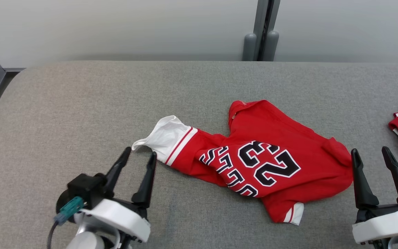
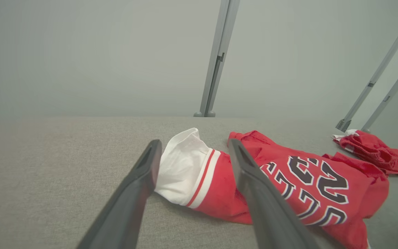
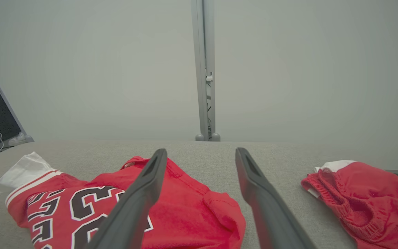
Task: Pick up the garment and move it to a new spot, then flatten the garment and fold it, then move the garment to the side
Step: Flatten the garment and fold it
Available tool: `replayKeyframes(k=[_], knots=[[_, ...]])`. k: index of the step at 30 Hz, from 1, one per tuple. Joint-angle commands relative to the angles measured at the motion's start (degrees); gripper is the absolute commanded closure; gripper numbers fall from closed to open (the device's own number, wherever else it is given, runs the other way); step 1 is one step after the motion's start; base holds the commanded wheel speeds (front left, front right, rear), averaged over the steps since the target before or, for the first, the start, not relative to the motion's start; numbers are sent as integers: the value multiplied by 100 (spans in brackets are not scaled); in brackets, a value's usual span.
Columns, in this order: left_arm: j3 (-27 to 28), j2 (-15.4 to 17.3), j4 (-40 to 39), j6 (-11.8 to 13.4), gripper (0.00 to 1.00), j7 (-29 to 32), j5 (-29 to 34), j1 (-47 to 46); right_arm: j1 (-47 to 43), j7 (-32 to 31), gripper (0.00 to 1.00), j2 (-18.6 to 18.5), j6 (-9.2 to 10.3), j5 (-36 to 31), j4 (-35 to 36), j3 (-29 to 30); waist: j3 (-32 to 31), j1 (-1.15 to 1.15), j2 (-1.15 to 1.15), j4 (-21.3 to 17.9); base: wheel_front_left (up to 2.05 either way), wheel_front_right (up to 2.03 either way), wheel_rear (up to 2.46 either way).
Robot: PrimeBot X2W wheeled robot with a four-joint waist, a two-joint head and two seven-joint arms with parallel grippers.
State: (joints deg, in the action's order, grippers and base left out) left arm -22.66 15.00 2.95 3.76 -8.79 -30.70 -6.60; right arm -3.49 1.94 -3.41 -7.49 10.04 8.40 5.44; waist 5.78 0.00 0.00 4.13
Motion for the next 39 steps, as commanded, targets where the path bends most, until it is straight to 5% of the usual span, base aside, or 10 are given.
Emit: replayKeyframes(k=[1, 8, 17, 18, 19, 29, 32, 39], knots=[[-142, -57, 99, -104, 0, 127, 44, -201, 91, -29, 0, -1, -1, -27, 39, -3, 128, 0, 0, -40, 0, 0, 0], [-666, -306, 1027, -465, 0, 752, 8, -854, 269, 1, 0, 7, -1, 32, 86, -120, 475, 0, 0, -305, 0, 0, 0], [-802, -405, 2323, -381, 0, 1100, 153, -1485, 406, 128, 0, 26, -1, 111, -1, -116, 710, 0, 0, -558, 0, 0, 0], [-810, -421, 2441, -391, 23, 1089, 155, -1551, 418, 143, 0, 29, -1, 121, -17, -117, 720, 0, 0, -576, 0, 0, 0], [-816, -440, 2562, -422, 98, 1084, 143, -1612, 428, 154, 0, 31, -1, 131, -35, -121, 725, 0, 0, -590, 0, 0, 0], [-708, -368, 2854, -508, 100, 647, 95, -1770, 426, 263, 0, 36, -1, 198, -106, -92, 691, 0, 0, -654, 0, 0, 0], [-666, -253, 2406, -412, 100, 568, 117, -1547, 354, 277, 0, 37, -1, 206, -132, -18, 646, 0, 0, -586, 0, 0, 0], [-374, 406, 64, 287, 100, 777, 259, -712, 308, 314, 0, 37, -1, 310, -176, 74, 524, 0, 0, -239, 0, 0, 0]])
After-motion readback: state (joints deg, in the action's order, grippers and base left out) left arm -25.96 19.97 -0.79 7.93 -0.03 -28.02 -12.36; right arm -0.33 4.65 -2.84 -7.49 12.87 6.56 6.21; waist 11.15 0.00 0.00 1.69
